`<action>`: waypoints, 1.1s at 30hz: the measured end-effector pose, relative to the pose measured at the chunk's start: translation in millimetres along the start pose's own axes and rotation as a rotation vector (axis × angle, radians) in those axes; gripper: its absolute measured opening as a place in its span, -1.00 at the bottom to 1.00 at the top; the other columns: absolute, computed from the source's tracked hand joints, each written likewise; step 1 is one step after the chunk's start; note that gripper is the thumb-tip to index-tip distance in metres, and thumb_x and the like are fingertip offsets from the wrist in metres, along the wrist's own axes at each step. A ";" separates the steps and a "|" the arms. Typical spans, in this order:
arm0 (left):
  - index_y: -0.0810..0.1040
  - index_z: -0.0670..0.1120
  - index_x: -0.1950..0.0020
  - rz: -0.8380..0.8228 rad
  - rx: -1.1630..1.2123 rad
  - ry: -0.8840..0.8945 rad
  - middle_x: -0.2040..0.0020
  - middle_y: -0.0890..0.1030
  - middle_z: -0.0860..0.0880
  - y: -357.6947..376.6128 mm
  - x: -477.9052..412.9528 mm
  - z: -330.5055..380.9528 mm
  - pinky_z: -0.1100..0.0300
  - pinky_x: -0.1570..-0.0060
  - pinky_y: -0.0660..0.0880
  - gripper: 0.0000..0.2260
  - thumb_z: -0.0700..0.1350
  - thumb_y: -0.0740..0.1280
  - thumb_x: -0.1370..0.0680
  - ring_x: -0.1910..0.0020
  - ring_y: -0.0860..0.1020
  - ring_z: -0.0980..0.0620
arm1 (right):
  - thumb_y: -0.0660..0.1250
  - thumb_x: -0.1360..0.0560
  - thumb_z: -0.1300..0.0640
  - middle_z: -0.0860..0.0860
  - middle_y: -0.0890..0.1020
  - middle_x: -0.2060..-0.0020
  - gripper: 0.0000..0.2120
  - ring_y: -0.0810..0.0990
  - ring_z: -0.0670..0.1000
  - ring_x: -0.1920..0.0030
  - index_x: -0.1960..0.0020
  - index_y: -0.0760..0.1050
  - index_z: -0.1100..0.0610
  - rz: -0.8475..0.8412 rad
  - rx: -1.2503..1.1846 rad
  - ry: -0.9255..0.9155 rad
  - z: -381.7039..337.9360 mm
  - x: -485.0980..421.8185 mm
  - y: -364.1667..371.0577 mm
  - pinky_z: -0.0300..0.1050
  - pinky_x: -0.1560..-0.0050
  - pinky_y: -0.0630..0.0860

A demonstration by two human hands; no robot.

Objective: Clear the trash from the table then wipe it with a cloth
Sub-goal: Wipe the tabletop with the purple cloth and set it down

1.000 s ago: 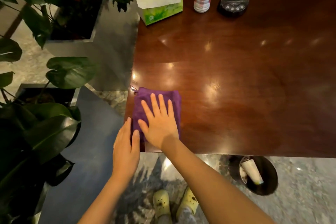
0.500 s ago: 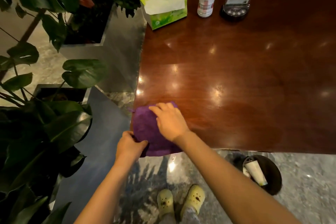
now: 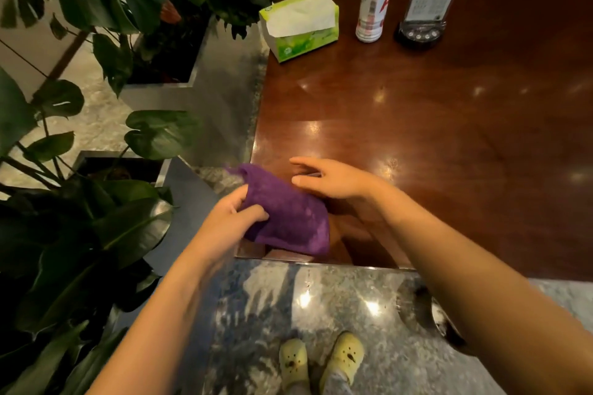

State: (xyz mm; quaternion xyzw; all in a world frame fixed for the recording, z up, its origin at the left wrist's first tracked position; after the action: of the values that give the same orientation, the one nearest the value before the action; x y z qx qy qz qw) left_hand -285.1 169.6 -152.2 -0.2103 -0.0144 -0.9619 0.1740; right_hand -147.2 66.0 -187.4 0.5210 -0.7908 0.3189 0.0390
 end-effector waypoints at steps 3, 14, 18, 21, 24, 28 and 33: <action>0.56 -0.04 0.06 -0.053 0.034 0.093 0.24 0.68 0.11 -0.5 -7.1 21.4 0.36 0.26 0.53 -0.64 -0.47 0.19 -0.43 0.24 0.60 0.18 | 0.22 -0.53 -0.14 -0.01 0.59 -0.20 -0.59 0.60 -0.12 -0.06 -0.29 0.47 0.04 -0.065 -0.296 0.145 6.0 9.0 -11.3 -0.43 -0.02 0.50; 0.44 -0.13 -0.30 0.018 -0.109 0.184 -0.17 0.60 -0.10 -17.7 -64.8 26.7 0.17 -0.13 0.50 -0.56 -0.30 0.39 -0.43 -0.13 0.58 0.03 | 0.36 -0.44 0.30 0.06 0.64 0.13 -0.84 0.61 -0.04 0.11 0.01 0.54 0.13 0.359 -0.434 -0.120 -33.4 22.1 -76.3 -0.17 0.06 0.54; 0.54 -0.03 -0.14 0.050 -0.181 0.267 -0.05 0.63 -0.08 -12.5 -67.9 15.4 0.25 -0.05 0.53 -0.66 -0.31 0.41 -0.43 0.05 0.61 0.19 | 0.36 -0.42 0.34 0.07 0.60 0.07 -0.80 0.55 0.00 0.03 -0.05 0.54 0.24 0.469 -0.291 -0.070 -20.4 31.8 -69.2 -0.12 -0.04 0.48; 0.58 0.09 0.04 0.055 -0.225 0.282 0.07 0.65 0.04 -6.0 -51.6 -11.2 0.29 0.03 0.52 -0.71 -0.31 0.42 -0.42 0.15 0.60 0.27 | 0.39 -0.40 0.34 0.10 0.62 0.08 -0.79 0.54 -0.03 0.07 -0.02 0.56 0.22 0.435 -0.179 0.012 7.7 42.4 -48.3 -0.25 0.05 0.45; 0.59 0.11 0.04 0.018 -0.297 0.238 0.08 0.67 0.07 3.5 -31.5 -50.2 0.17 0.01 0.52 -0.75 -0.23 0.45 -0.41 0.09 0.62 0.12 | 0.41 -0.40 0.30 0.11 0.63 0.05 -0.79 0.56 0.03 0.03 -0.01 0.55 0.14 0.330 -0.113 0.135 39.9 50.0 -17.3 -0.14 -0.04 0.45; 0.56 -0.02 0.01 0.186 -0.299 0.142 0.09 0.65 -0.08 -0.7 -46.8 -64.4 0.07 -0.01 0.47 -0.83 -0.22 0.41 -0.45 0.12 0.58 0.03 | 0.34 -0.46 0.13 0.13 0.52 -0.21 -0.62 0.48 0.15 -0.22 -0.25 0.41 0.15 0.495 0.355 0.145 46.8 45.0 -5.3 0.01 -0.25 0.41; 0.48 -0.09 -0.27 0.539 -0.694 0.207 -0.24 0.55 -0.08 -39.9 -23.3 -77.8 0.06 -0.22 0.36 -0.72 -0.18 0.20 -0.57 -0.24 0.44 -0.08 | 0.03 -0.60 -0.06 -0.04 0.09 -0.54 -0.50 0.06 0.02 -0.53 -0.51 0.04 -0.06 0.026 0.905 -0.327 29.3 16.4 61.5 0.03 -0.50 -0.08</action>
State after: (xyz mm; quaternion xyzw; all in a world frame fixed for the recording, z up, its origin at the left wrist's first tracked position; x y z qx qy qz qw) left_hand -310.0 206.9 -230.8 -0.1551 0.3818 -0.8460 0.3382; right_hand -198.8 52.5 -232.8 0.5189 -0.5748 0.5456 -0.3205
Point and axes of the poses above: each hand's wrist, its own x-axis away from the middle knuckle, its own y-axis out of the palm, z = x × y, the point moved 6 cm from there along -x, towards the middle knuckle
